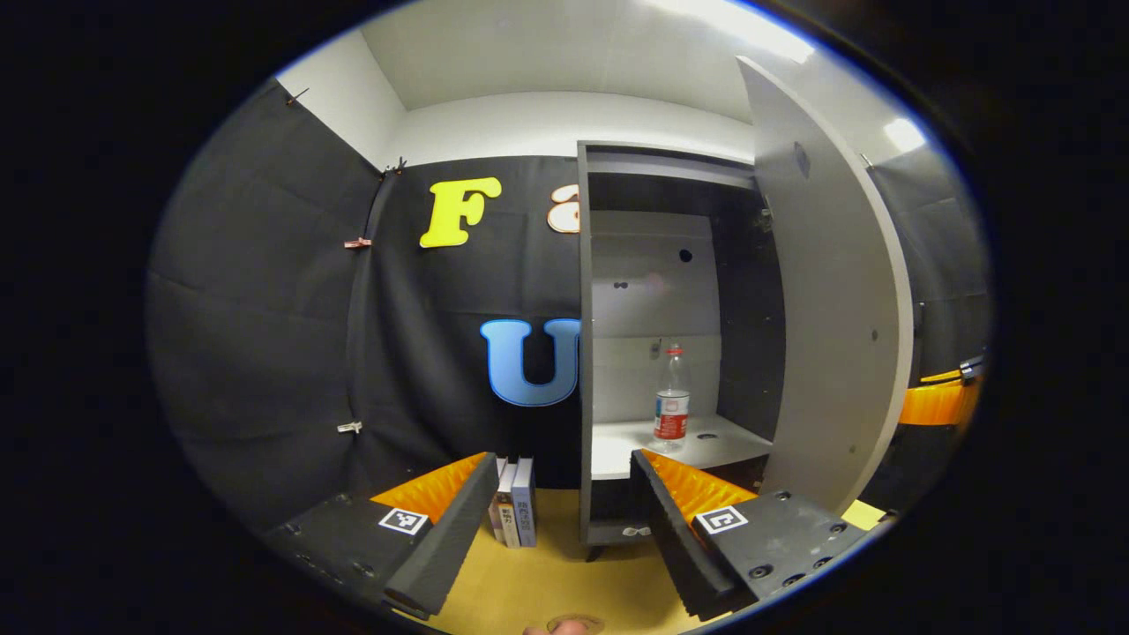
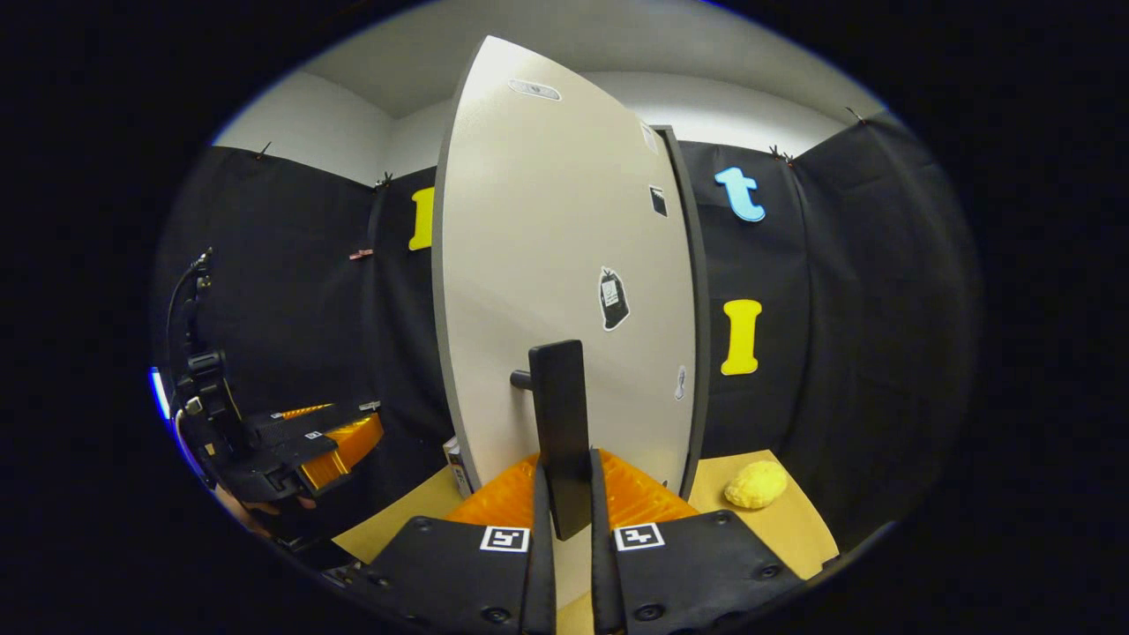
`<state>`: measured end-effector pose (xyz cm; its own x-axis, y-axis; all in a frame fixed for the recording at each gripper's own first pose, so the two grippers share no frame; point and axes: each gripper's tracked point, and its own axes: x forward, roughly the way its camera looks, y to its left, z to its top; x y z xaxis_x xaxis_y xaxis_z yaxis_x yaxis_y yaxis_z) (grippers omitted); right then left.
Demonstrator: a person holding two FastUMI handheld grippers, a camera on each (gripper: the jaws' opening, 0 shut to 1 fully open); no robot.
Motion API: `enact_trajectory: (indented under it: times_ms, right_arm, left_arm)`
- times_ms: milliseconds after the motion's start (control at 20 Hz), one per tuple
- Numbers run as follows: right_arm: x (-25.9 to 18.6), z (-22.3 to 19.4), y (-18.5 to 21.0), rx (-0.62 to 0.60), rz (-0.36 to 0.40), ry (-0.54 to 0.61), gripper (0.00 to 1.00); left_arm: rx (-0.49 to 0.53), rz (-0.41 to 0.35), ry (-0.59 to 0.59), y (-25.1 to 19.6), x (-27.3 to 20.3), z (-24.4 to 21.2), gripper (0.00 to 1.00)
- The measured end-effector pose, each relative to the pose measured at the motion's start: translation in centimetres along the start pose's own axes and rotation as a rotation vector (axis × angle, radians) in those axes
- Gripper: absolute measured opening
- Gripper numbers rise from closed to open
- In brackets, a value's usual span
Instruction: Open the cabinet door with the right hand, grasp the bottle in the cabinet with the left hand and place it on the coaster, then close the cabinet door with the right hand.
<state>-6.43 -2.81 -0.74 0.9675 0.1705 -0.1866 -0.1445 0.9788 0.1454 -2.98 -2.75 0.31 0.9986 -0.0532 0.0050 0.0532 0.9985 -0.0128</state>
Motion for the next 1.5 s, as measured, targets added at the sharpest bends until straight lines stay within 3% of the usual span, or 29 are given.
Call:
enact_trajectory:
  times_ms: [450, 650, 1000, 1200, 1350, 1500]
  right_arm:
    - [-3.2, 0.3, -6.2, -0.035, -0.134, -0.013, 0.19]
    - [-4.5, 1.1, -10.0, -0.097, -0.239, -0.025, 0.15]
    - [-6.7, 2.2, -15.3, -0.067, -0.355, -0.045, 0.13]
    - [-6.7, 2.1, -15.0, -0.053, -0.332, -0.046, 0.14]
    - [-7.0, 2.2, -15.3, -0.094, -0.362, -0.053, 0.13]
    - [-7.9, 2.9, -14.9, -0.062, -0.364, -0.068, 0.1]
  left_arm:
    - [0.0, -0.062, 0.004, -3.0, 1.1, -0.1, 0.94]
    - [0.001, -0.081, 0.003, -3.8, 1.6, 0.0, 0.95]
    - [0.011, -0.111, -0.002, -5.2, 2.3, 0.4, 0.95]
    - [0.006, -0.133, 0.006, -6.1, 2.8, 0.2, 0.92]
    - [0.005, -0.147, 0.006, -7.0, 3.2, 0.2, 0.94]
    - [0.0, -0.168, 0.004, -8.1, 4.1, 0.3, 0.95]
